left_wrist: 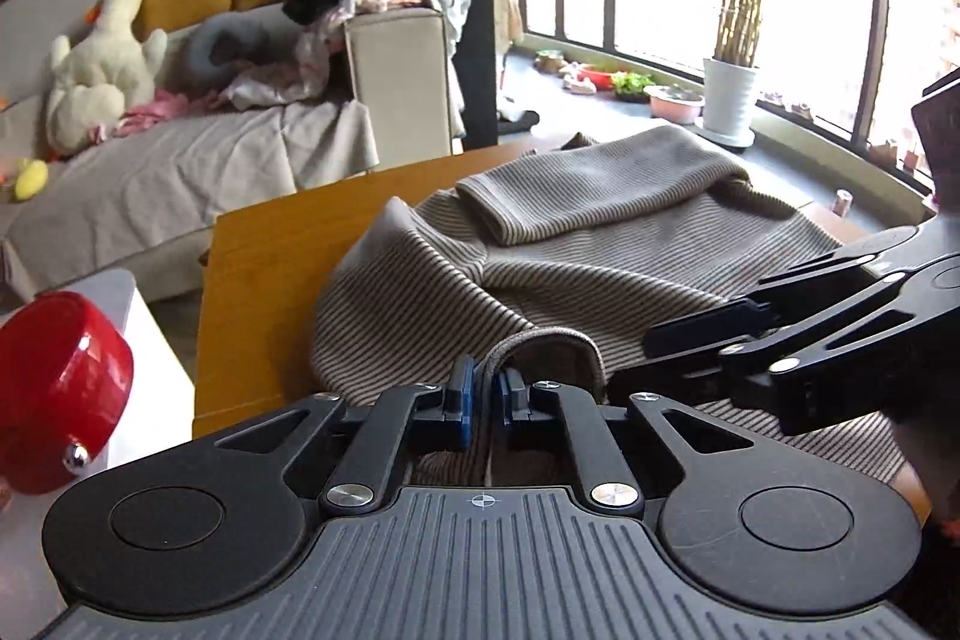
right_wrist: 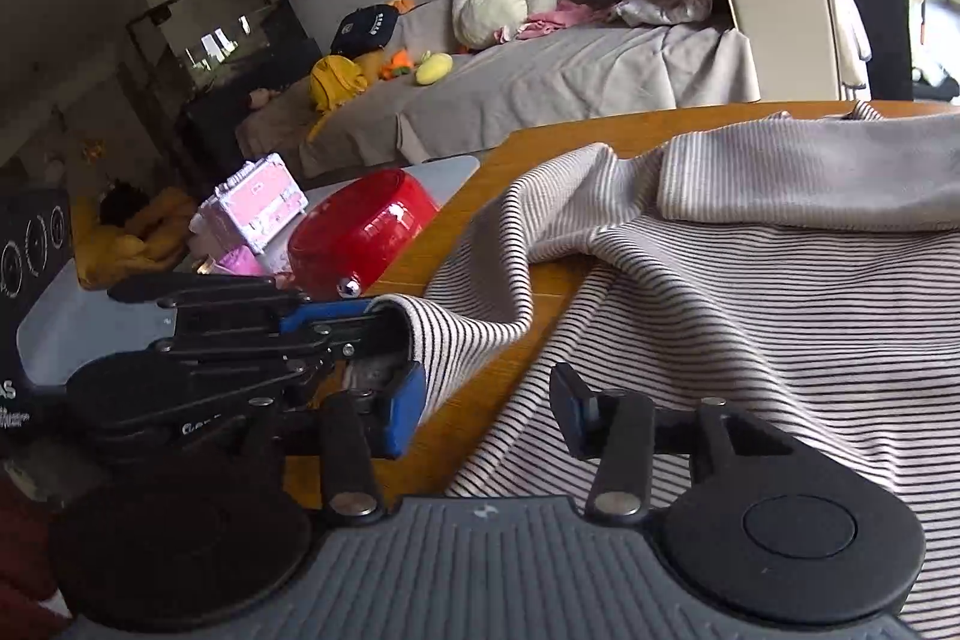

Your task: Fold clothes

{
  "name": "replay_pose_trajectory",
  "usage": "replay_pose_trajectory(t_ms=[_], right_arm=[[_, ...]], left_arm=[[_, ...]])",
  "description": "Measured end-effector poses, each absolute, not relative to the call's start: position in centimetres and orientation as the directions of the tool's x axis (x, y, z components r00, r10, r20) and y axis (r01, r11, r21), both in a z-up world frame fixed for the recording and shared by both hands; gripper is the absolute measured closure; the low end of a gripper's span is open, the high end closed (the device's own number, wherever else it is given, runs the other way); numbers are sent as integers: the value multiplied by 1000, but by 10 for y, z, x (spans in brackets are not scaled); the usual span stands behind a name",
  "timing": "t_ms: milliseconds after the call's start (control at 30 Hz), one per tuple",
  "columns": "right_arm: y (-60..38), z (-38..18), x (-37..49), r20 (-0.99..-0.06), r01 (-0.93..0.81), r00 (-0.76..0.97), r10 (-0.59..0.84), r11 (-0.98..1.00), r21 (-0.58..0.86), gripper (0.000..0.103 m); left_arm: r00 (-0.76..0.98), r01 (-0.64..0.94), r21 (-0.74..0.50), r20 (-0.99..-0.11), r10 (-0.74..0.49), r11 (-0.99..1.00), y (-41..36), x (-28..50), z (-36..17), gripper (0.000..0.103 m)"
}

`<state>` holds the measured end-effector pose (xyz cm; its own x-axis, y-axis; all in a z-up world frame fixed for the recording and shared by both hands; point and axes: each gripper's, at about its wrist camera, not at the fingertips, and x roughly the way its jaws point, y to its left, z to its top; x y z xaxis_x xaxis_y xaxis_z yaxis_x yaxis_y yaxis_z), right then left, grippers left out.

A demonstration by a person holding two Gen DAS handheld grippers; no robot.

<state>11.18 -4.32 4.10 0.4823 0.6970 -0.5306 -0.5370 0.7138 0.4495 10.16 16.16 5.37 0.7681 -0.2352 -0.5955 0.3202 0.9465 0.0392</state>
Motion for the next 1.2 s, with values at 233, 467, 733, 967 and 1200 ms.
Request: replay_pose_trajectory(t_ms=[233,467,733,967,1200], right_arm=[[-18,27,128,-554,-525,477,682,727,442,75],[-55,77,184,-503,-475,709,493,862,175,99],[-154,139,243,-377,-332,861,342,939,94,99],[-209,113,279,-448,-266,836,316,948,172,99],[-248,80,310,-525,-200,793,309,946,254,99]], left_arm=[[783,227,-72,-580,-226,971,180,109,64,96],[853,180,-186,-459,-247,966,191,121,97,37],[824,222,-213,-481,-300,951,162,149,89,15],[762,334,-188,-523,-381,924,102,179,71,8],[736,369,-22,-604,-306,929,47,221,35,7]])
